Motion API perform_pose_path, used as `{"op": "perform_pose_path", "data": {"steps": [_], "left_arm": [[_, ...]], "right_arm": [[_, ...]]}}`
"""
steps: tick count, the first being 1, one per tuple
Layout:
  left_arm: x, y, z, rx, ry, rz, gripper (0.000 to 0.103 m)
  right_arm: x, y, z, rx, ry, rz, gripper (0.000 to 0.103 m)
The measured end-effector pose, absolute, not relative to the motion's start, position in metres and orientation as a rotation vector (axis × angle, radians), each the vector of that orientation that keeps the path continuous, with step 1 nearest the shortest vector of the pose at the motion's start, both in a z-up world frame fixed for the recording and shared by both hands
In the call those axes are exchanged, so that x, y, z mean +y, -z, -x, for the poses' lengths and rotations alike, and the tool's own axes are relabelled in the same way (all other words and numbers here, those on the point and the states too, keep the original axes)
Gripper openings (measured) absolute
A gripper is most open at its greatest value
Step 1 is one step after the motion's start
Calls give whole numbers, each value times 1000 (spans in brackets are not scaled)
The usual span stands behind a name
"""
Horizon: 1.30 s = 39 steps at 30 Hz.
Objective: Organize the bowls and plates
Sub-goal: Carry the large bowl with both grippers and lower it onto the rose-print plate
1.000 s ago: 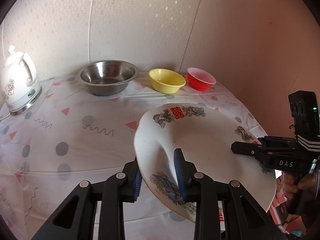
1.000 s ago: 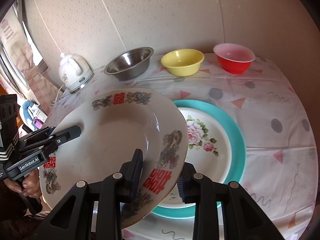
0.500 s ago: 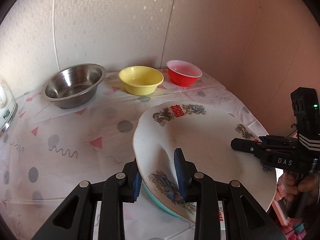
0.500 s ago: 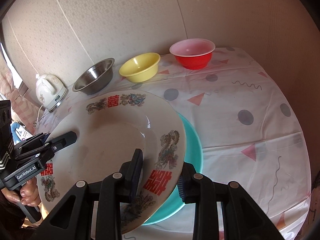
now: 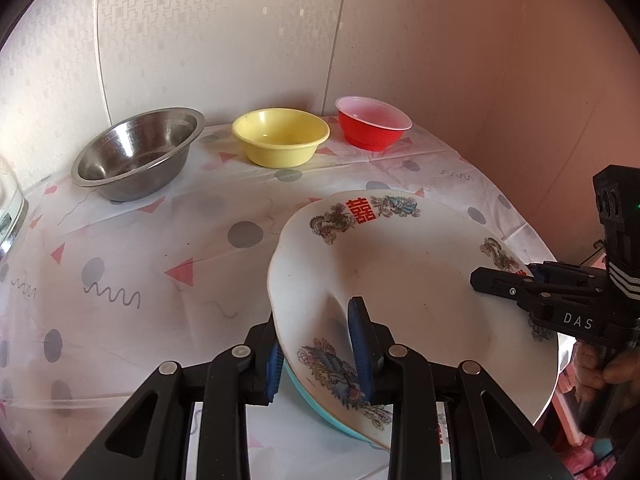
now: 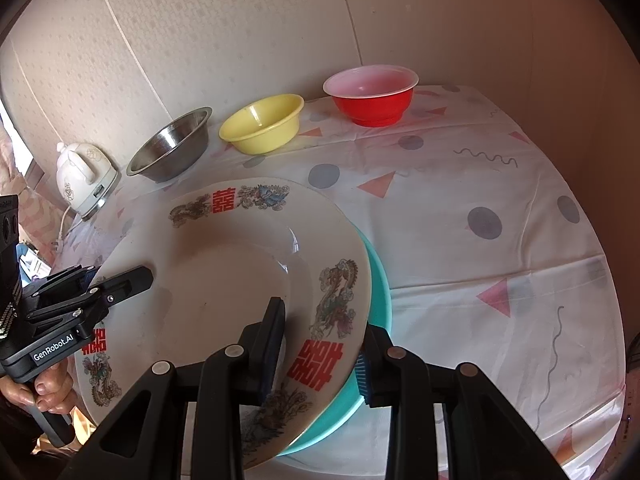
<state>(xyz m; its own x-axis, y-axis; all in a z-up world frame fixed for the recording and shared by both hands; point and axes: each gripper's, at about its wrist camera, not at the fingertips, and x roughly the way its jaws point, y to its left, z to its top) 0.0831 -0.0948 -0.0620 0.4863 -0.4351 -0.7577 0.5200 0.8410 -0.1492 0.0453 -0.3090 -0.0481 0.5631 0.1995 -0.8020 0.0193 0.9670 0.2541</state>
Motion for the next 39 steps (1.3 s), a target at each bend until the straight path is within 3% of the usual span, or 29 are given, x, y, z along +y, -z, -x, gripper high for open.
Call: {"op": "perform_pose_path", "data": {"steps": [39], "left_arm": [[-98, 70, -69, 888, 500, -118, 31]], "right_arm": [[-305, 46, -27, 985, -79, -197, 32]]}}
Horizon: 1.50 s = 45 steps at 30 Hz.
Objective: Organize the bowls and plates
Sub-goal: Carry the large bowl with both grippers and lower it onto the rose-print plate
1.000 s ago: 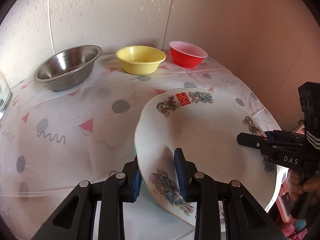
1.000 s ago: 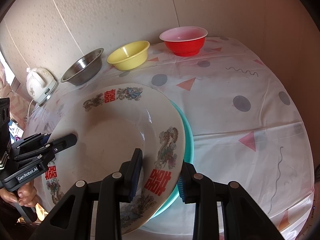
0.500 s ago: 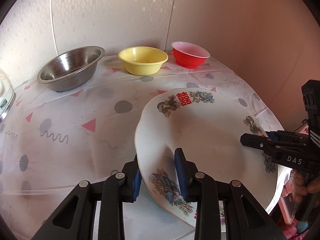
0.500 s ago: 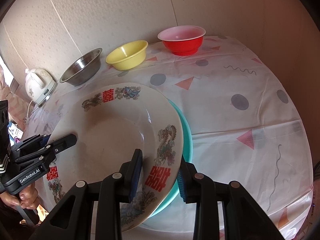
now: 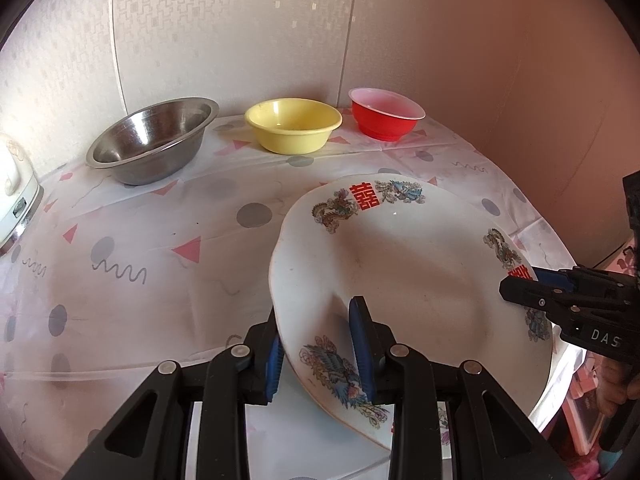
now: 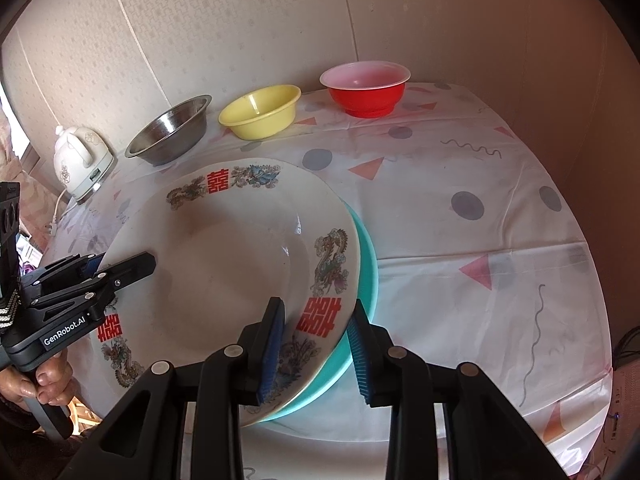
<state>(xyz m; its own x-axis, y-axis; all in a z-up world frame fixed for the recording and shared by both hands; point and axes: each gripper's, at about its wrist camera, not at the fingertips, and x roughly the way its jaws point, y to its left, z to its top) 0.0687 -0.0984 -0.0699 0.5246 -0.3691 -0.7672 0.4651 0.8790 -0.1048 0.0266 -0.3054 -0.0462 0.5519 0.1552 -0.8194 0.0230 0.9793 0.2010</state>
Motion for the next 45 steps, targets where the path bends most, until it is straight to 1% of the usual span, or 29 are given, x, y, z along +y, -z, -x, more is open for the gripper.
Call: {"op": "perform_pose_path", "data": {"steps": [38, 39, 41, 45], "left_arm": [[-89, 62, -61, 879, 476, -81, 32], [-90, 63, -60, 877, 482, -85, 29], [-90, 63, -59, 874, 481, -89, 29], [-90, 65, -60, 873, 488, -91, 29]], "right_arm": [[-314, 43, -28, 1008, -30, -241, 33], [-313, 42, -29, 1008, -35, -228, 32], [-309, 40, -28, 1004, -40, -203, 26], [-310, 37, -26, 997, -34, -193, 24]]}}
